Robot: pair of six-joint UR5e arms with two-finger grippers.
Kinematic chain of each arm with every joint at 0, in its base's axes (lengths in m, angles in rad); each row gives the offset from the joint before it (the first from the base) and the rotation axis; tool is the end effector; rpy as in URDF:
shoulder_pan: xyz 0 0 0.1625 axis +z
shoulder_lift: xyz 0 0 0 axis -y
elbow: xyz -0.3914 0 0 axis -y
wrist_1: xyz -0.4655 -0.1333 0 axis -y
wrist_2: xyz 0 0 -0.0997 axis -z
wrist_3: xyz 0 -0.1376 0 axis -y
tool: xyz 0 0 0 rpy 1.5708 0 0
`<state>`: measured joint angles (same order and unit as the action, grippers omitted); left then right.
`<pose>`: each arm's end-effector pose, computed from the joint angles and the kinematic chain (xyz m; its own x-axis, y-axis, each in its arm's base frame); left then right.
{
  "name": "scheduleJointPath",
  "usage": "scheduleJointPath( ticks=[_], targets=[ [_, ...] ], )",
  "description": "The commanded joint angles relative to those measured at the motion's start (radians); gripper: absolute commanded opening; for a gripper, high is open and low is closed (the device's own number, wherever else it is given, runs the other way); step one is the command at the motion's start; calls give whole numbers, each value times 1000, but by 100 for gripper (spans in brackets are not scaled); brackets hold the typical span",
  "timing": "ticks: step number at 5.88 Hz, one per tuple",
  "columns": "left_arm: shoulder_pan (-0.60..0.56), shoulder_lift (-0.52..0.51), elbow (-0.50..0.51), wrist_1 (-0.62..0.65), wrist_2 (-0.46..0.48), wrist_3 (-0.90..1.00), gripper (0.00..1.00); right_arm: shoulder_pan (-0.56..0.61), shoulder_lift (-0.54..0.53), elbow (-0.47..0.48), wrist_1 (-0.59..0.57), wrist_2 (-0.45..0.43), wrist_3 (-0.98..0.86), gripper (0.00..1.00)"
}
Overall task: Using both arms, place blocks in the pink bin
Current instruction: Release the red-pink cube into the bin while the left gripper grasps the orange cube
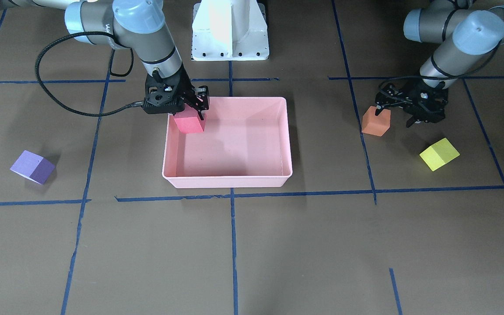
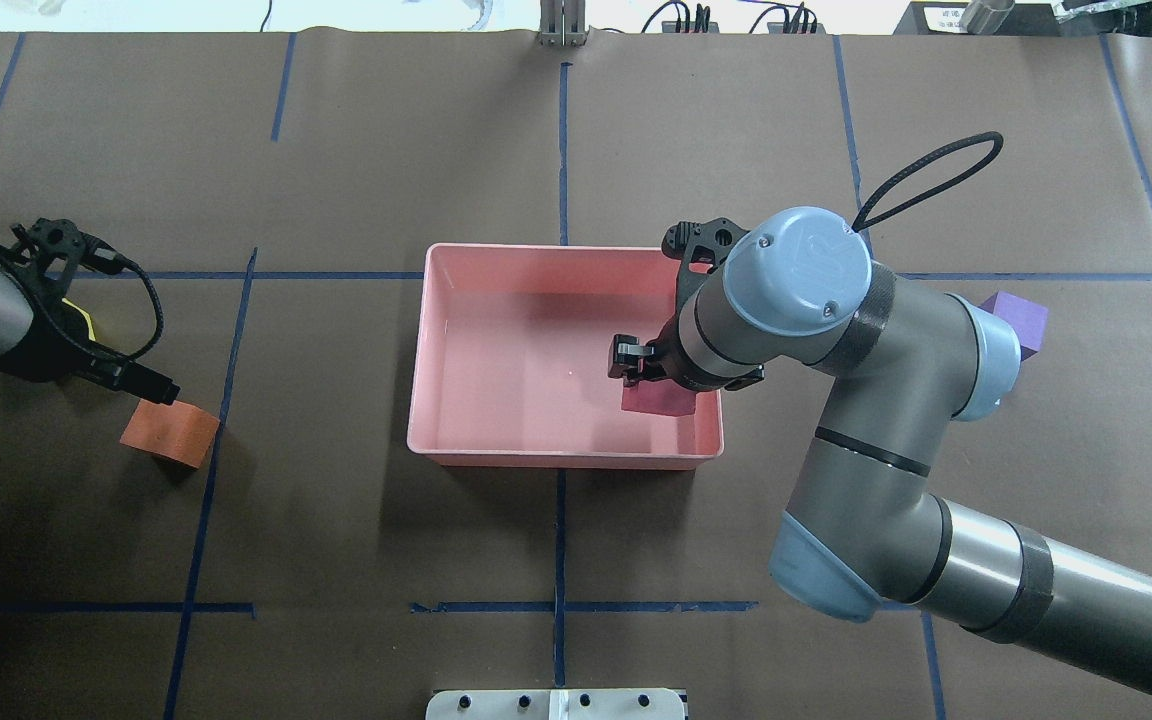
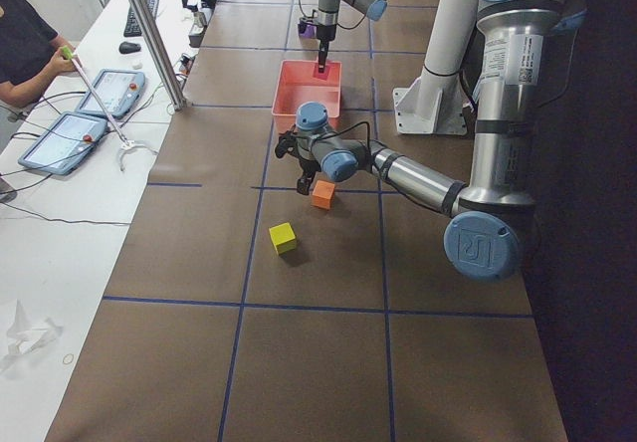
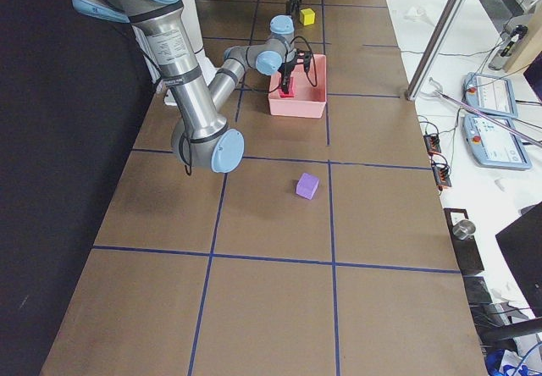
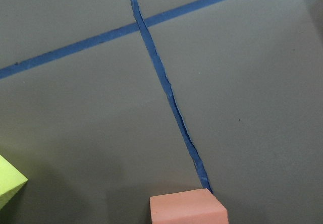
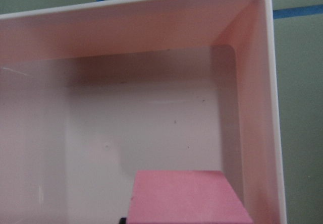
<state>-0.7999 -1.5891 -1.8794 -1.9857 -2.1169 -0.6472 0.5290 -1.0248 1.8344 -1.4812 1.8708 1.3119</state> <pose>0.3744 -0.4741 0.4237 0.6037 0.3570 -0.7128 -0.1876 0.9327 0.3081 -0.5483 -0.4278 0.1637 0.5916 0.0625 0.8038 -0.1355 0.9905 0.0227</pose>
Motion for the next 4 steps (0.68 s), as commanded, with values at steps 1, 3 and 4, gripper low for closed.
scheduleJointPath(
  ticks=[1,3,4],
  targets=[
    [85,1,17,4,104,-81,100,2,-9,25,-1,-12,0,100],
    [125,-5,57,4,106,-135,100,38,-33,92,-11,1,0,100],
    [126,-5,63,2,100,-140,74,80,-122,144,-13,8,-6,100]
  ],
)
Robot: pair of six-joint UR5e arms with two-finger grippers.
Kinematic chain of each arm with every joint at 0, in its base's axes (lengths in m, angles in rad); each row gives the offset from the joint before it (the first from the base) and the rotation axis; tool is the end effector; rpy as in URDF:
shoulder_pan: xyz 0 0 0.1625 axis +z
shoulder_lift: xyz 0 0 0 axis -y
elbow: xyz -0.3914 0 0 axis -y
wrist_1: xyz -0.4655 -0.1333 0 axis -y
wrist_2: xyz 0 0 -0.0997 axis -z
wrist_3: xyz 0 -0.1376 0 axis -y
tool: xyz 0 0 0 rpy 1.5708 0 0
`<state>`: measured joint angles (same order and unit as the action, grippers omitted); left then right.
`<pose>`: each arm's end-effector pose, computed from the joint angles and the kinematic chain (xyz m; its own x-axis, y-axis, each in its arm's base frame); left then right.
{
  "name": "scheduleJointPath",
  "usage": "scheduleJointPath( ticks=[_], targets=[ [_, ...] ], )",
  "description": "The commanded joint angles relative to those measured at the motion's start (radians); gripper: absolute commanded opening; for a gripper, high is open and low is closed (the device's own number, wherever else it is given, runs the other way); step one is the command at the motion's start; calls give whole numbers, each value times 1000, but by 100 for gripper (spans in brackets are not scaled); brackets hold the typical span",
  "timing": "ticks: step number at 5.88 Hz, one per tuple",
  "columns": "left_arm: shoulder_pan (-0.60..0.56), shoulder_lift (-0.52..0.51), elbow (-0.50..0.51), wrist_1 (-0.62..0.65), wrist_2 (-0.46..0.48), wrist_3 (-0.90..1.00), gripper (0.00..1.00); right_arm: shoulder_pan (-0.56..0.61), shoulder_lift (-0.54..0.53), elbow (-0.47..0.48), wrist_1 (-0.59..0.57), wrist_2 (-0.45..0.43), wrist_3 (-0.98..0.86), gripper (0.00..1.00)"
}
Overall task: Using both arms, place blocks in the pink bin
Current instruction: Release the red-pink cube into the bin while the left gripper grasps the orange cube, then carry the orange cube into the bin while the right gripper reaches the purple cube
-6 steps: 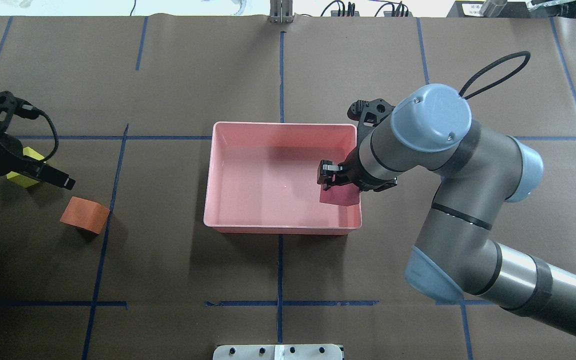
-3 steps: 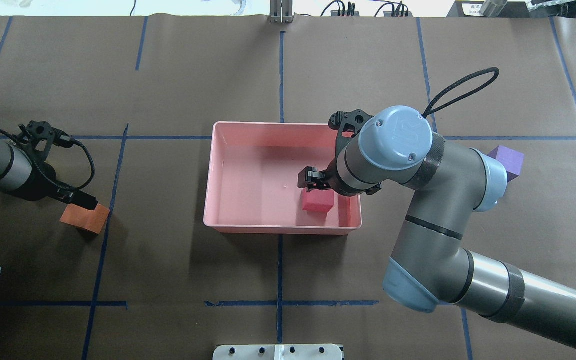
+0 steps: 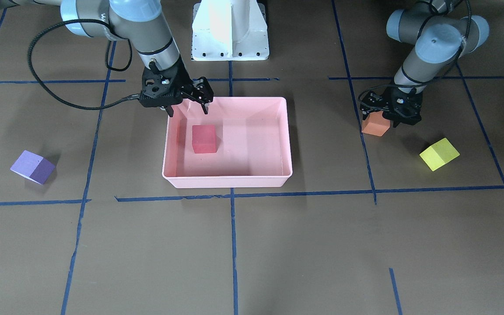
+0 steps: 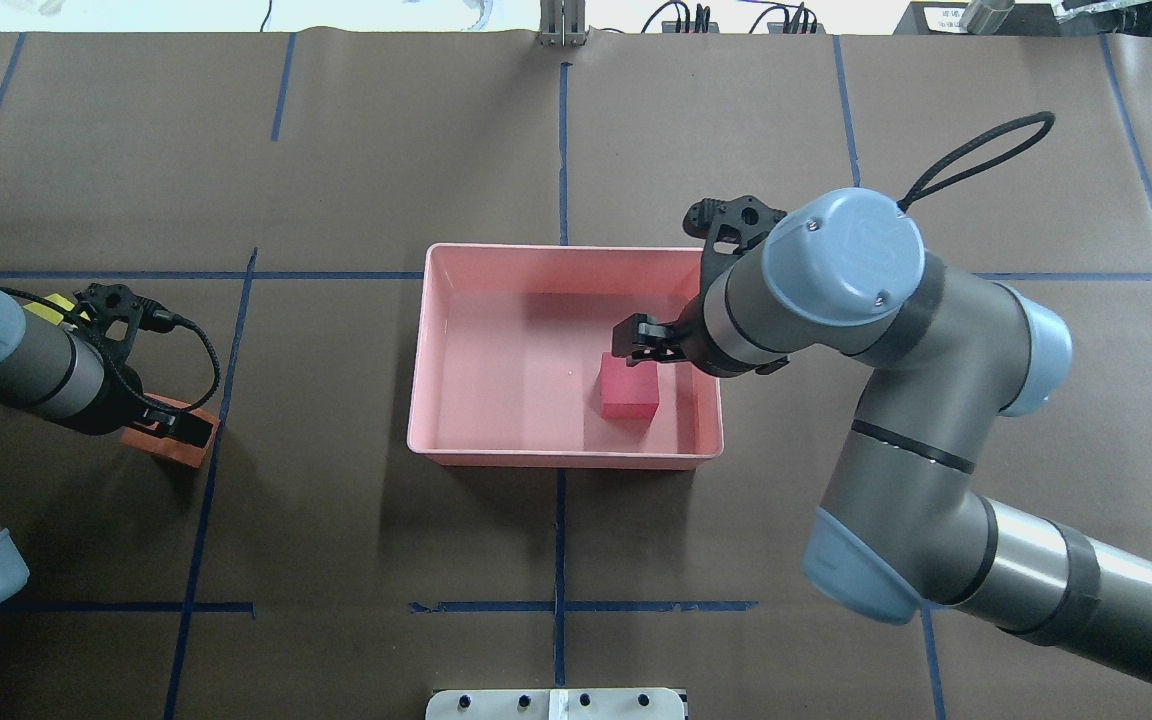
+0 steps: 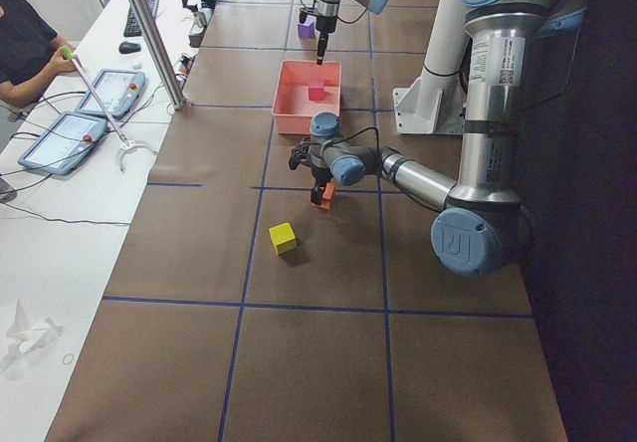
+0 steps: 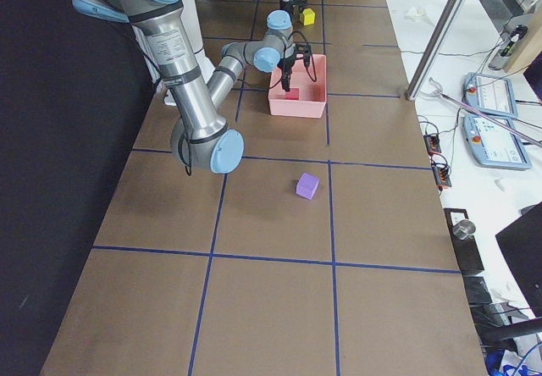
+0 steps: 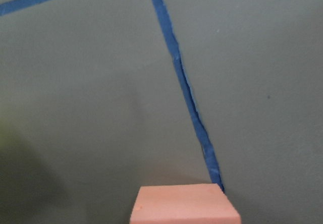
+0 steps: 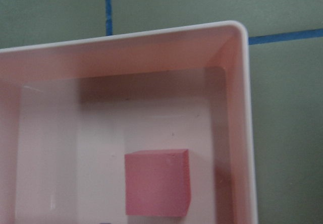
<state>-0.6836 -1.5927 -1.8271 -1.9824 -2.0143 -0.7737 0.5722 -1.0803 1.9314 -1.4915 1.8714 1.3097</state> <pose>0.4277 -0.4442 0.4584 0.6745 0.2839 -0.6815 -0.1771 0.9584 0.2239 -0.5015 -0.4331 0.1563 0.5673 0.0721 0.8204 -0.1772 0.9835 0.0361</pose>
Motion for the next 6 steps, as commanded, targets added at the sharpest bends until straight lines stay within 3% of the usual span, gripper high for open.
scheduleJointPath(
  ticks=[1,2,3,4,5,6],
  targets=[
    [12,0,5,-1,-15,-22,22,119,-135,66,-1,85,-26,100],
    [10,0,-55,5,-77,-91,4,168,-206,69,5,100,-124,100],
    [-5,-6,-149,70,-124,-104,3,222,-271,70,10,109,-274,99],
    [-17,-107,-258,249,-126,-142,3,271,-323,64,8,118,-381,99],
    [-17,-301,-285,416,-126,-248,3,313,-361,39,8,127,-401,99],
    [-8,-461,-205,443,-120,-385,5,343,-380,14,8,135,-426,99]
  ],
)
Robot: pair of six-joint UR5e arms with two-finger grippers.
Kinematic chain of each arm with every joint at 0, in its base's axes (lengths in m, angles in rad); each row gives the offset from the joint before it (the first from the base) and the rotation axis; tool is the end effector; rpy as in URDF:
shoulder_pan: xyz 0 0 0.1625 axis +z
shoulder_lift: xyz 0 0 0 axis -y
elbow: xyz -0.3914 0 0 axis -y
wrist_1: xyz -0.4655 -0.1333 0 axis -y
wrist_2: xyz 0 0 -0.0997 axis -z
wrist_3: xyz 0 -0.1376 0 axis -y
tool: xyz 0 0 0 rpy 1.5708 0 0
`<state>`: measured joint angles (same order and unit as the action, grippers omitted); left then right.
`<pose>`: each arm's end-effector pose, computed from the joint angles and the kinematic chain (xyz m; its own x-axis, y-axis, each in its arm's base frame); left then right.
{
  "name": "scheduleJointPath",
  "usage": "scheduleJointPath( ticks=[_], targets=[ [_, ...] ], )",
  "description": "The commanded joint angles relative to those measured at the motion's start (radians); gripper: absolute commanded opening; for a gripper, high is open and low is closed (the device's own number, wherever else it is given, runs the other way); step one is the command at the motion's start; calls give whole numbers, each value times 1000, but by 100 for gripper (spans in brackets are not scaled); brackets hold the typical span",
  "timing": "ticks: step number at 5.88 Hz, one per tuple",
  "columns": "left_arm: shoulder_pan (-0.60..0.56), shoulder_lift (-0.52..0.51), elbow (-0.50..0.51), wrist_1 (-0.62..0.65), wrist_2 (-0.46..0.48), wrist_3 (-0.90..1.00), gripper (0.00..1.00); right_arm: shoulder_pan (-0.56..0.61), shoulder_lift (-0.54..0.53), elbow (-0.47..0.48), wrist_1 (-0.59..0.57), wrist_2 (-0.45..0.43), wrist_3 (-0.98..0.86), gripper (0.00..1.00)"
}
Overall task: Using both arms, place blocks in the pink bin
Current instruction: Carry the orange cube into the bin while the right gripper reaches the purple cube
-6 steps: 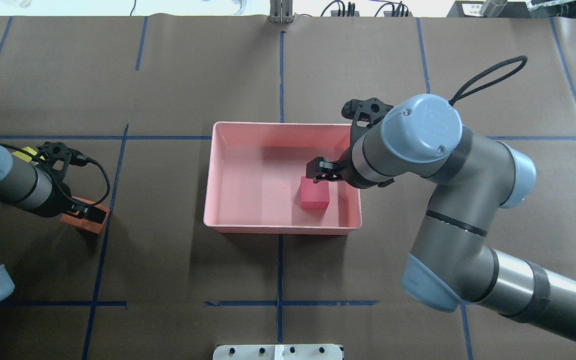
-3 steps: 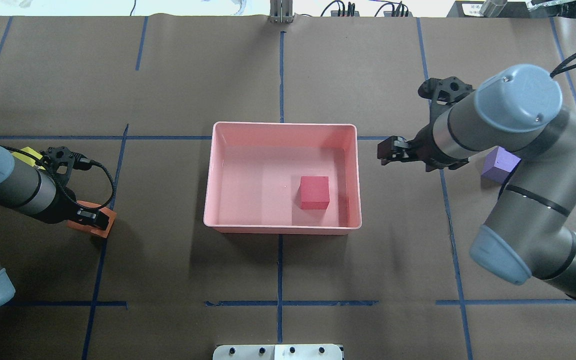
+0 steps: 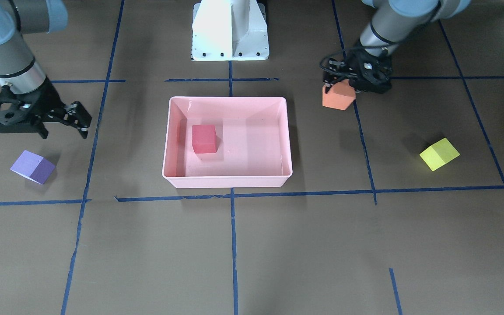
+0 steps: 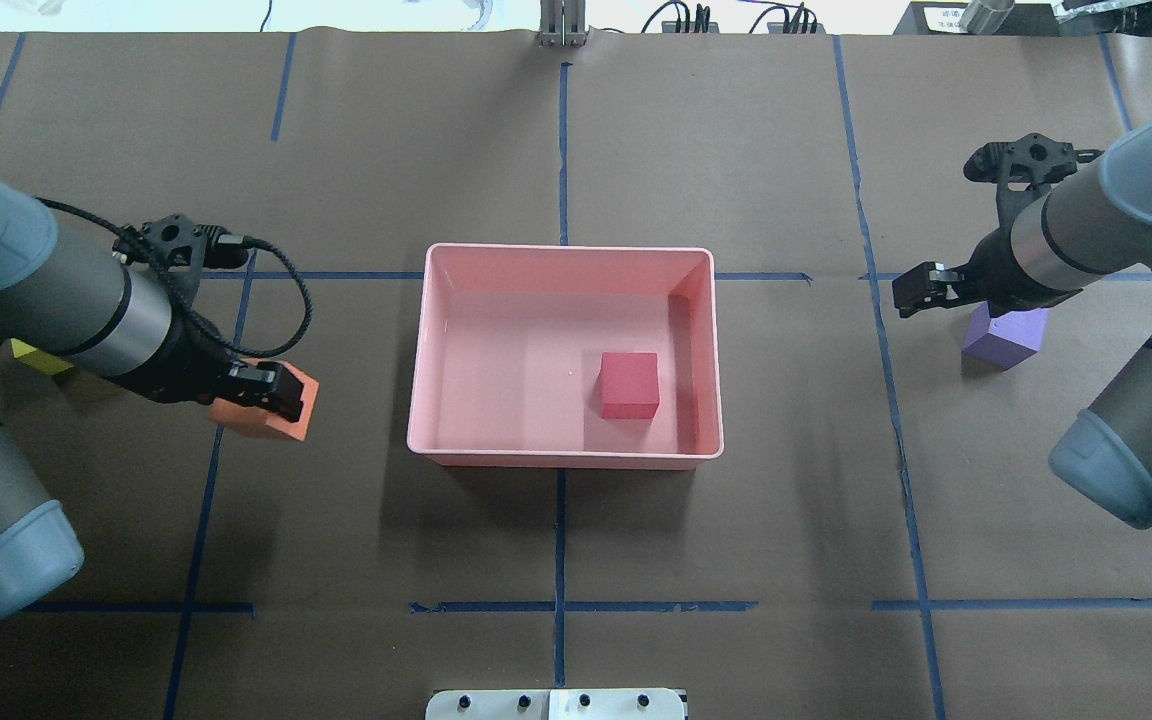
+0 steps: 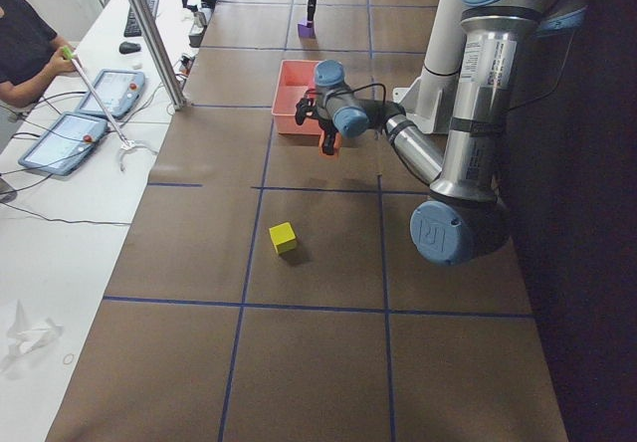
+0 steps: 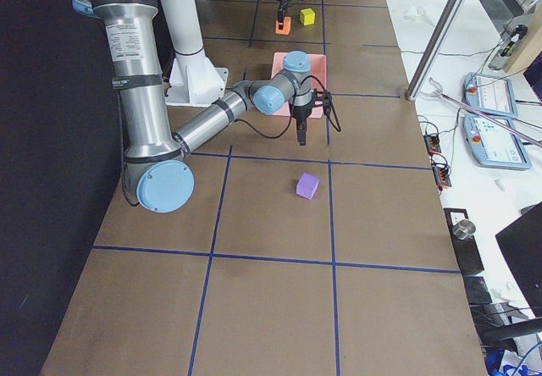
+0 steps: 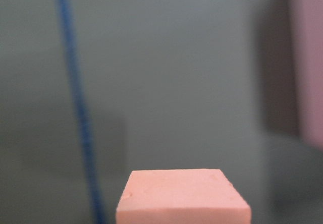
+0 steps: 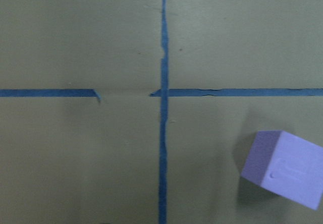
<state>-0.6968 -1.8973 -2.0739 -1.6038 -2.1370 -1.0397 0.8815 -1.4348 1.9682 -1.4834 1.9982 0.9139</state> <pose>0.4165 -0.4261 0.1896 0.5462 0.1003 -0.8316 -0.0551 0.9950 0.0838 -0.3277 -0.5176 0.3575 0.7449 0.0300 0.6665 -0.1188 0.9890 0.0882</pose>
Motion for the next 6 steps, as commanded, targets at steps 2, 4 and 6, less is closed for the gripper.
scheduleJointPath(
  ticks=[2,4,6],
  targets=[
    [31,-293,200,58,56,-186,6,88,-24,-129,2,34,-55,98],
    [126,-429,377,56,191,-235,8,112,-19,-213,3,66,-47,100],
    [181,-428,415,26,249,-234,46,113,-16,-270,82,149,23,100]
  ],
)
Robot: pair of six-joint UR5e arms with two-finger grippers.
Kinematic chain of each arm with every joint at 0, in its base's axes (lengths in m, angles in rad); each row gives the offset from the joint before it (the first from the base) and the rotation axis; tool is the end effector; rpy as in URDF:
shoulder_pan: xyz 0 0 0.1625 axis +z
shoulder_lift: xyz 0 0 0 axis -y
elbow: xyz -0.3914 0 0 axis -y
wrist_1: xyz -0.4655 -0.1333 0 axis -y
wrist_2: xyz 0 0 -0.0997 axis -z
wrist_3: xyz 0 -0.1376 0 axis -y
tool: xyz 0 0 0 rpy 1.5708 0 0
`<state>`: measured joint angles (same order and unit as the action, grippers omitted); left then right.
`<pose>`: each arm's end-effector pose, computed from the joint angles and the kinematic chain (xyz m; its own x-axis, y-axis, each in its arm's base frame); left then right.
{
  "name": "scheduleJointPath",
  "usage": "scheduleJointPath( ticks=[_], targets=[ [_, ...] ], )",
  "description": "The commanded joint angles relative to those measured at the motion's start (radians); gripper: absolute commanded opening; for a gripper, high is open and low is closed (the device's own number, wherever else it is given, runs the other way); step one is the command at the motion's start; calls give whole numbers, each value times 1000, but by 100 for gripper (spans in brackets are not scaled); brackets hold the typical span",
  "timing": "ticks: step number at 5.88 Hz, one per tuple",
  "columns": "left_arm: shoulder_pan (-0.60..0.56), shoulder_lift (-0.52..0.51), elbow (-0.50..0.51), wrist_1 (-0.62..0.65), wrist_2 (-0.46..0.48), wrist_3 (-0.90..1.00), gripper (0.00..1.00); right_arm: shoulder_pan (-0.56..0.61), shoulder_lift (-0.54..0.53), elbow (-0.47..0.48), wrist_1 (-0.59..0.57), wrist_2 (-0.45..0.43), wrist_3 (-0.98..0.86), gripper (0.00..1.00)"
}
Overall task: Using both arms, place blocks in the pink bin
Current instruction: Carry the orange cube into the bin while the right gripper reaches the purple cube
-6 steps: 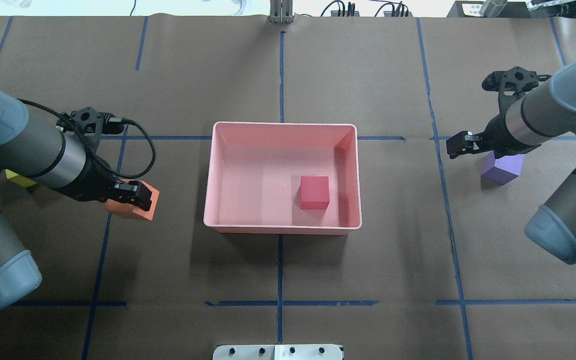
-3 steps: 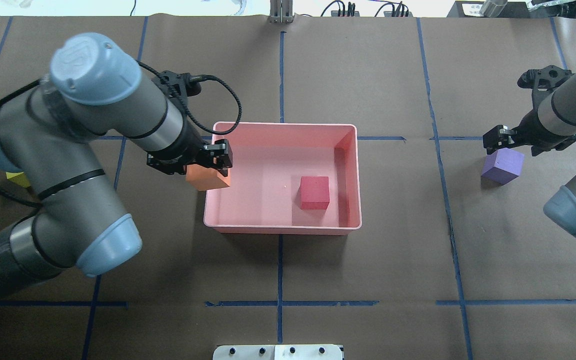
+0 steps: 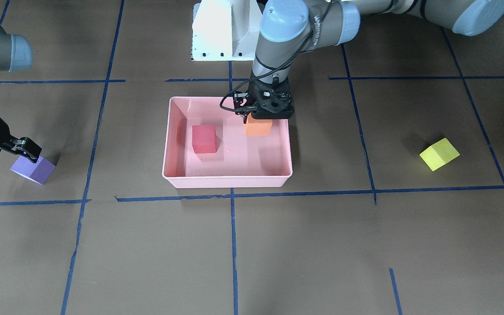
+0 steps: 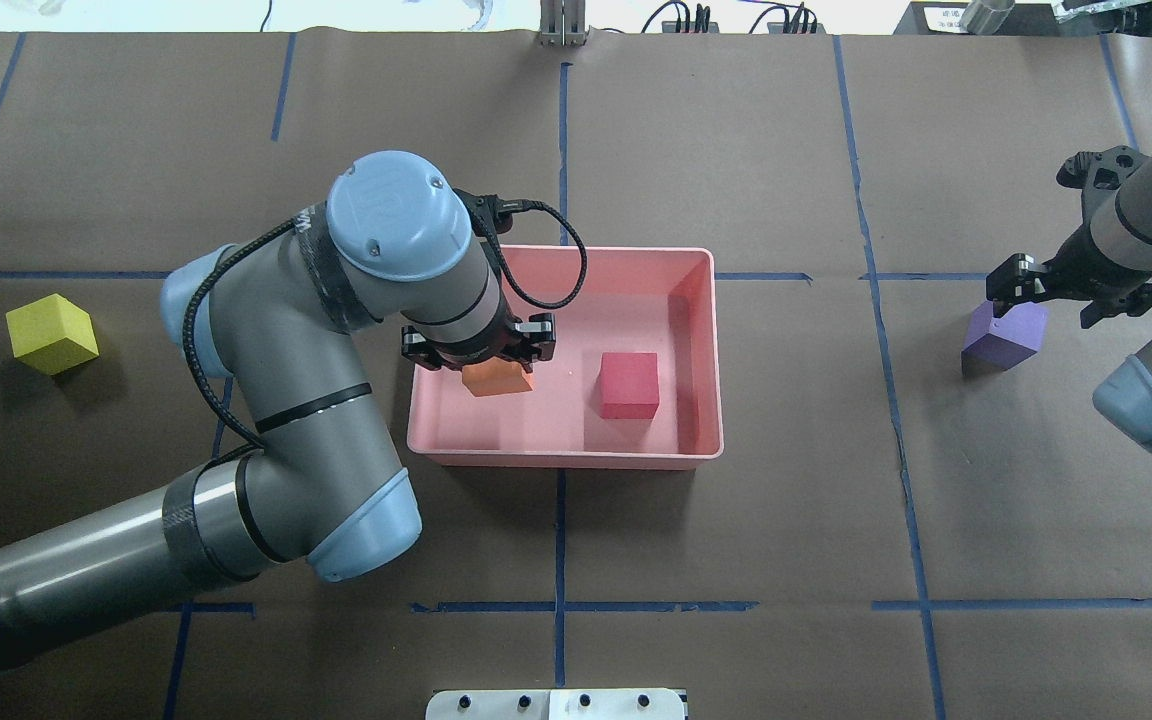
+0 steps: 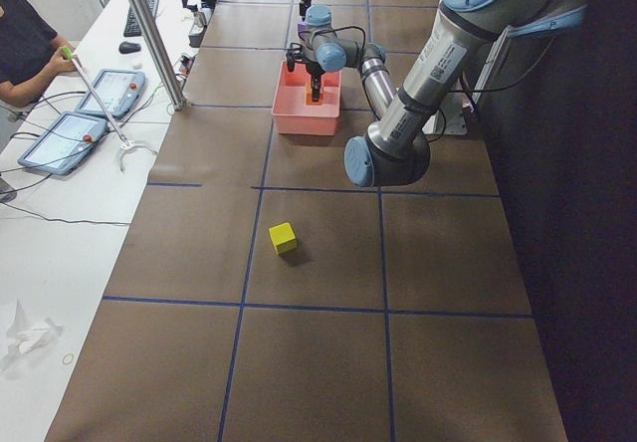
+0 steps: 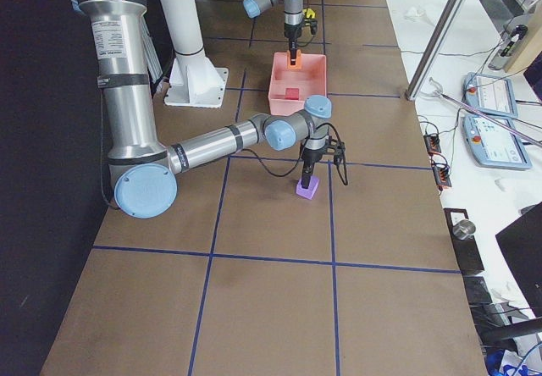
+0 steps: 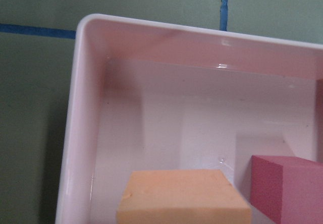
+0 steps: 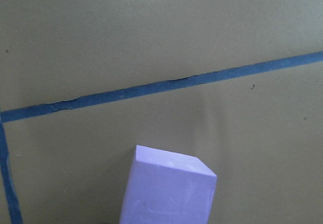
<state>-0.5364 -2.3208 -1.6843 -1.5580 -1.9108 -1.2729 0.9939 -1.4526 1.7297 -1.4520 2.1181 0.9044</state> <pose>0.5850 -0.4495 0.1056 0.6200 -0.0467 -0.7832 0.0882 0.9960 0.0104 -0.2926 -0.5627 0.4938 0.7703 0.2160 0.5999 -0.1655 0.9764 -0.1390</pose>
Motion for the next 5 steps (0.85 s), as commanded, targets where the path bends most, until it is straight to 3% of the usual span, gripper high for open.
scheduleJointPath(
  ticks=[1,2,5],
  targets=[
    [35,-5,32,-39,68,4,99,-1,12,-80,111,36,109,100],
    [74,-3,34,-39,143,-2,100,0,6,-90,125,34,113,100],
    [75,0,8,-36,147,-3,100,-6,15,-116,128,42,232,99]
  ],
)
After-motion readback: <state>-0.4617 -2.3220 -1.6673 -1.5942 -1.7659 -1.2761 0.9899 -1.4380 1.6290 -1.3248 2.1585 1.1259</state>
